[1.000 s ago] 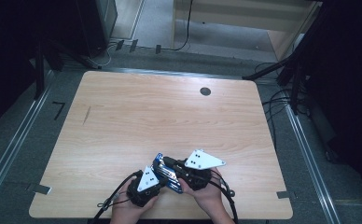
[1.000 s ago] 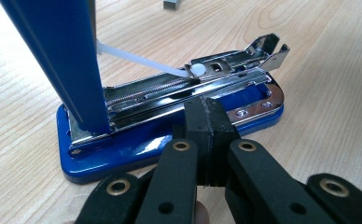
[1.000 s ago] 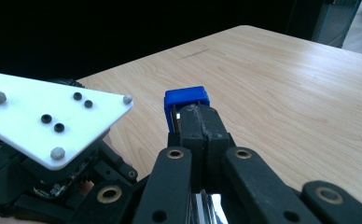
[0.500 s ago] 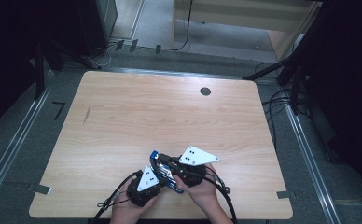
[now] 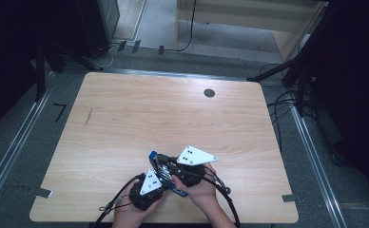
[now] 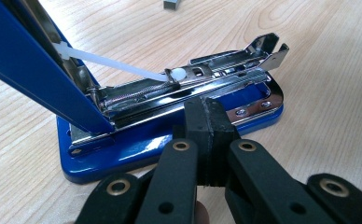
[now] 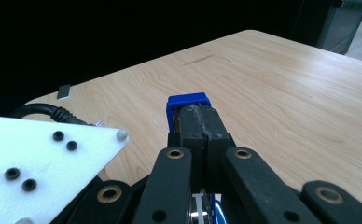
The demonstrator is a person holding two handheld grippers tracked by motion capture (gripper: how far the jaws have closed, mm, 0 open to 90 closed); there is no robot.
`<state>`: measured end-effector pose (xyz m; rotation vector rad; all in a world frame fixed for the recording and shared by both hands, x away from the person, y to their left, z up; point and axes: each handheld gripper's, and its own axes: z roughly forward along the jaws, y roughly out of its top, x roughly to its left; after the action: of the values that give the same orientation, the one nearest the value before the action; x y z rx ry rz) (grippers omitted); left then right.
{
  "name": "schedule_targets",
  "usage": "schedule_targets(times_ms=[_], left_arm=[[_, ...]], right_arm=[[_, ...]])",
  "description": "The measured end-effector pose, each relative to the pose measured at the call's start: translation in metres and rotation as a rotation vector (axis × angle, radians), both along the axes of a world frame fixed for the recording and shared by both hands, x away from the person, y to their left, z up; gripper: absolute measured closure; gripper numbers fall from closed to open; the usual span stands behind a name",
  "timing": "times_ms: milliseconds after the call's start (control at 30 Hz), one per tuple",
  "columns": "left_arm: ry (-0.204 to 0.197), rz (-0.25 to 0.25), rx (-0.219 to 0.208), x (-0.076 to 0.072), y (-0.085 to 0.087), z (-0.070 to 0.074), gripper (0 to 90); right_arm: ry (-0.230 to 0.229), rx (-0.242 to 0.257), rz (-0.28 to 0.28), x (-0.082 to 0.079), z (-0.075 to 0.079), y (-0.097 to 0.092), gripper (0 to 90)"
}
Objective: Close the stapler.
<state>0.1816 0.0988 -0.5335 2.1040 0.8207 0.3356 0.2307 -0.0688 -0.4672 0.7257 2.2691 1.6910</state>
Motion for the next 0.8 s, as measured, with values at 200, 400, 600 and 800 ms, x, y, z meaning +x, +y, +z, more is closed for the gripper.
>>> schedule_targets(times_ms=[200,400,600,800], left_arm=[[0.001,-0.002,0.000,0.000,0.000,0.000,90.0],[0.001,-0.002,0.000,0.000,0.000,0.000,90.0],[0.001,-0.002,-0.001,0.000,0.000,0.000,90.0],[0.002,-0.003,-0.001,0.000,0.000,0.000,90.0]], right_arm=[[-0.006,-0.005,0.004,0.003,0.000,0.005,90.0],[-0.004,-0.011,0.010,0.006,0.000,0.009,90.0],[-0.007,-0.013,0.013,0.009,-0.001,0.014,90.0],[-0.007,-0.022,0.019,0.011,-0.001,0.018,90.0]])
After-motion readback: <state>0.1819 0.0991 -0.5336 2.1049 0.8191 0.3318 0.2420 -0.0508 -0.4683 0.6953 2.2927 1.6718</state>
